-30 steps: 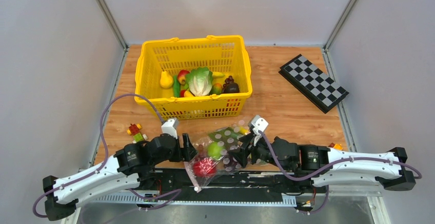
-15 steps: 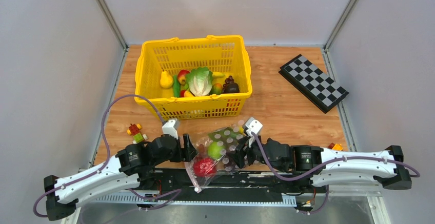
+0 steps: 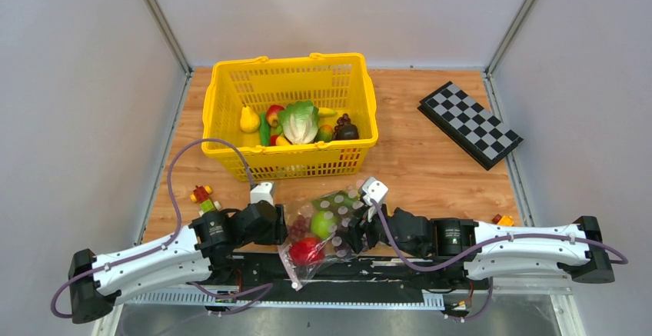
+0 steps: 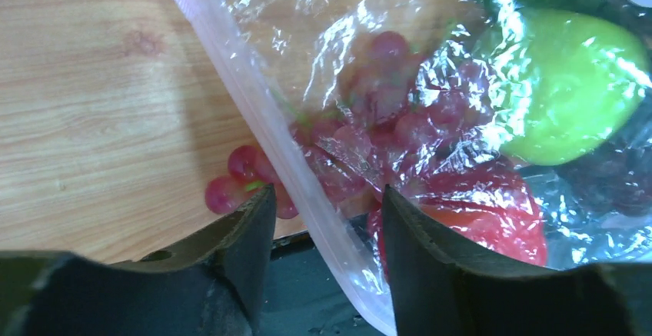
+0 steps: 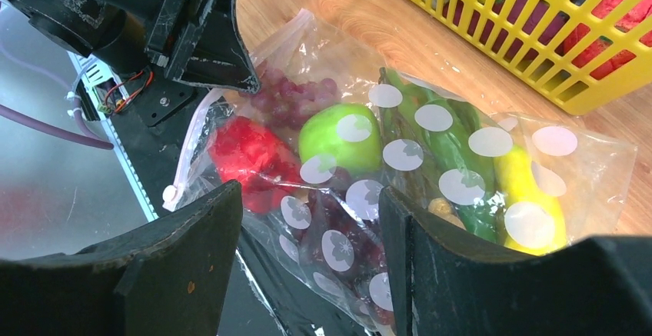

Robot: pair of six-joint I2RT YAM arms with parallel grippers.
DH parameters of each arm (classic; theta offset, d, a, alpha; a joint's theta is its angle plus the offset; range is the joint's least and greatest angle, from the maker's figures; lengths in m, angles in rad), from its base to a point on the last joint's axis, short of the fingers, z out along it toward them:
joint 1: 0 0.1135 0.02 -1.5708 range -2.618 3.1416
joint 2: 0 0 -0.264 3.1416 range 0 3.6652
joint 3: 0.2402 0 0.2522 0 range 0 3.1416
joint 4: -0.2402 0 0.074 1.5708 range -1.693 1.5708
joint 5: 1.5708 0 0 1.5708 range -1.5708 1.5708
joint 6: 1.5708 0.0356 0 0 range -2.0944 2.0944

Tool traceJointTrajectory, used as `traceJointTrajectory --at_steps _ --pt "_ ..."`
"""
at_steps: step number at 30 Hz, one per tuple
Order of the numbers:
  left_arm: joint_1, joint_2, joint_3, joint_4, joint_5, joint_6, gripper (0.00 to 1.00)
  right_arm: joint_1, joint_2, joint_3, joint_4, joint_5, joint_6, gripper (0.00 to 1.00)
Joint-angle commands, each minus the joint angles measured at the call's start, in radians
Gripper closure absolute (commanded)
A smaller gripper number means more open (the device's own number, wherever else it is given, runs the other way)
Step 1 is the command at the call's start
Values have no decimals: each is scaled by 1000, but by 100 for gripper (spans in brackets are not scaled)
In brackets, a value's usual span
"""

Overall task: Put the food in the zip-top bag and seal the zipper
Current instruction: Adjust the zipper food storage bag at the center of the board.

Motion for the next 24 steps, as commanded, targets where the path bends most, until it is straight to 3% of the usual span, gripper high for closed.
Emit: traceJointTrajectory --at_steps 1,16,21,24 --pt "-1 -55 14 92 9 16 46 3 -2 32 43 14 14 34" --pt "-1 -190 -92 204 66 -24 77 2 -4 26 56 3 40 34" --pt "-2 -230 -51 234 46 14 100 3 -10 21 89 -74 0 34" --pt "0 -234 24 270 8 56 100 4 -13 30 98 -165 -95 34"
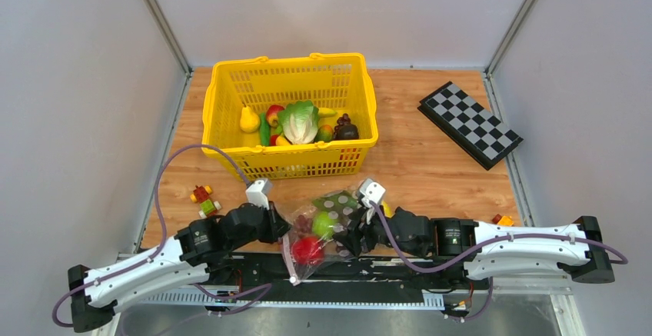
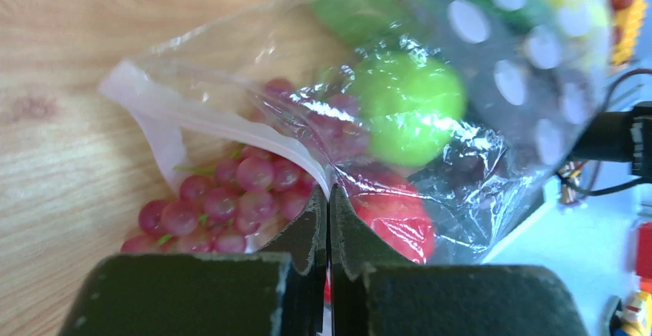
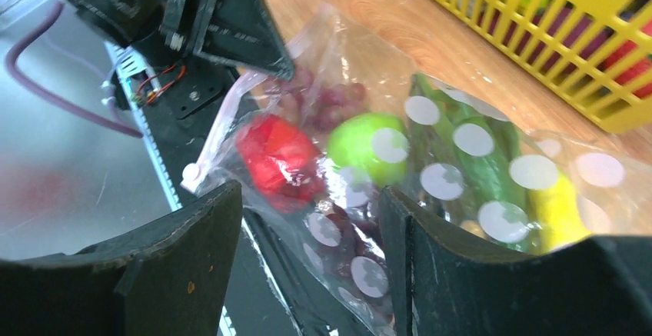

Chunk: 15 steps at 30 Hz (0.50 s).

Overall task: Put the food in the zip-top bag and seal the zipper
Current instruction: Adjust the zipper food storage bag at the center of the board.

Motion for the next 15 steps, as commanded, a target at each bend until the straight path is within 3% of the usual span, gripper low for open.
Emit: traceJointTrajectory --at_steps 1,8,15 --pt "-1 -1 141 108 -57 64 100 4 -11 37 68 -151 -138 33" --pt "-1 260 407 133 -27 125 100 73 -15 99 70 -162 -419 25" --pt "0 418 587 182 -42 147 100 232 35 112 139 24 -732 23"
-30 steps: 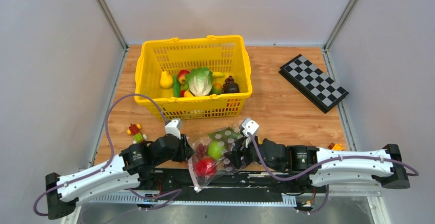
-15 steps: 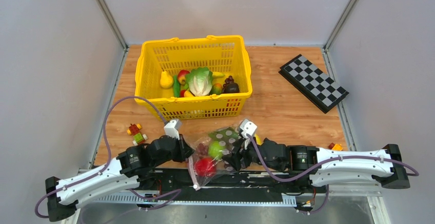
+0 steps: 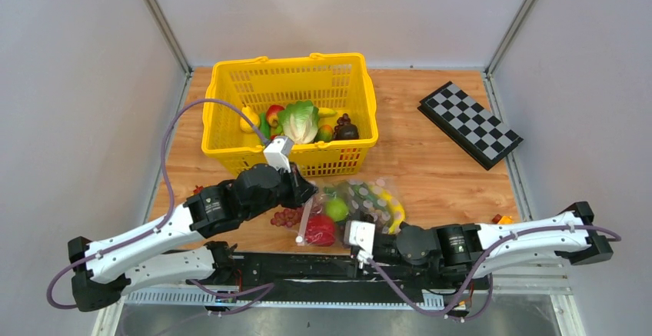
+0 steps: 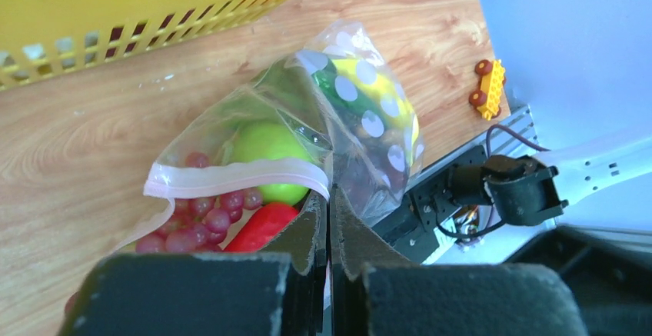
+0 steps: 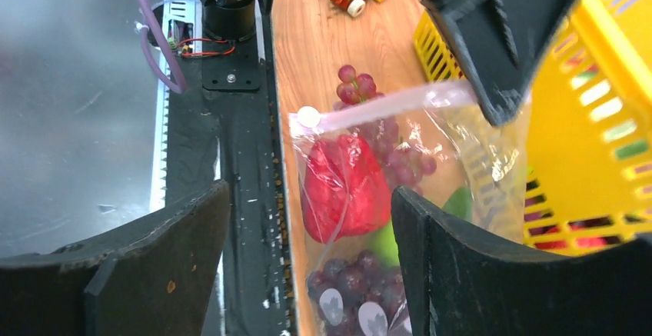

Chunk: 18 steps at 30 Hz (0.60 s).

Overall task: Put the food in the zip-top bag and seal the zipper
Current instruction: Adjust the zipper food storage bag at the center of the board.

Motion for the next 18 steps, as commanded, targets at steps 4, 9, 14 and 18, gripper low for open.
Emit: traceJointTrajectory --at_steps 4,9,14,18 --pt "0 96 159 117 -16 28 100 182 128 44 209 378 -408 26" --pt "0 142 225 150 -11 28 100 210 209 33 356 497 -487 34" --pt "-1 146 251 167 -14 20 100 221 302 12 487 573 -529 36" --pt "-1 138 244 184 -21 -5 100 253 397 -5 632 656 -590 38"
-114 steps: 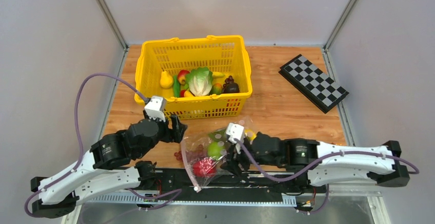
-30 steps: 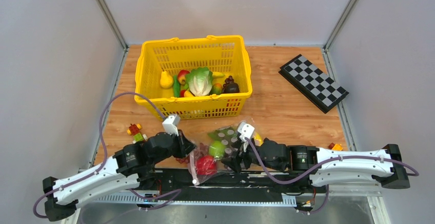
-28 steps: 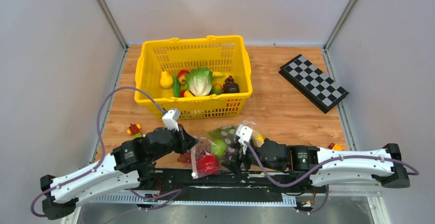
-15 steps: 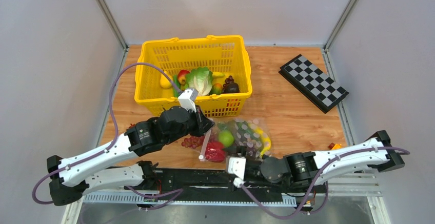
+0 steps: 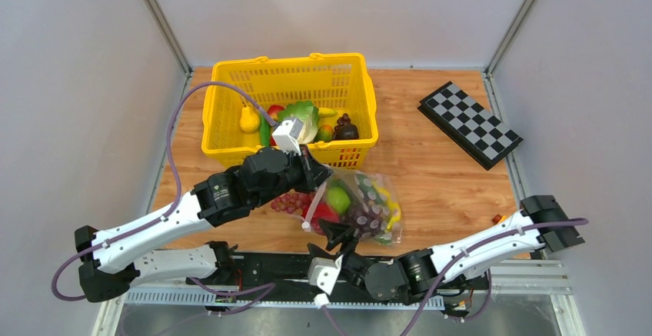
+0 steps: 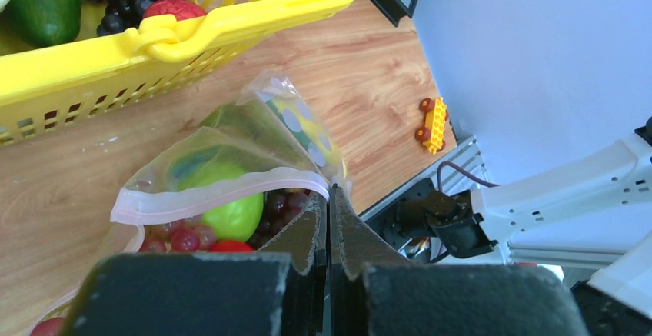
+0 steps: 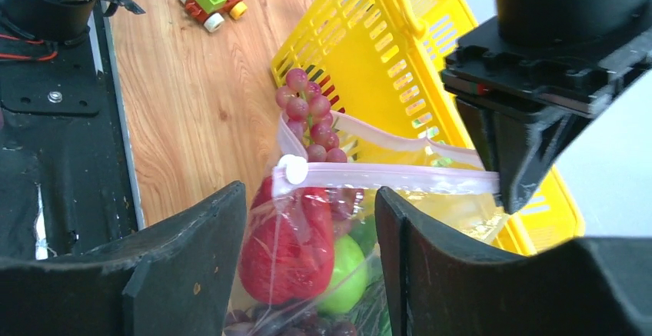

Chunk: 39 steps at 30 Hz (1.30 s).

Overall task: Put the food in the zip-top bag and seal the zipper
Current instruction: Adjust the zipper food storage bag at the center of the board.

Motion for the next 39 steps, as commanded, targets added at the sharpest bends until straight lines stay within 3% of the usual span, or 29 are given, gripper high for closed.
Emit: traceJointTrajectory --at_steps 1,13,18,22,26,30,39 --pt "-1 -25 41 126 -18 -32 100 37 89 -22 236 131 -85 39" --pt "-32 -14 28 180 -20 -64 100 24 231 -91 525 256 -142 48" --pt "-46 -6 24 198 -26 -72 100 10 299 -139 805 292 -291 54" --pt "-50 -14 28 201 -30 -71 100 -14 323 -148 870 284 -324 61" --pt "-55 -21 23 201 -37 -72 100 -36 317 -162 884 272 -305 77" --pt "-59 -24 15 208 -42 -74 100 -44 279 -171 824 239 -251 98" --pt "-59 -38 23 186 -86 -8 98 -49 52 -182 486 160 37 100"
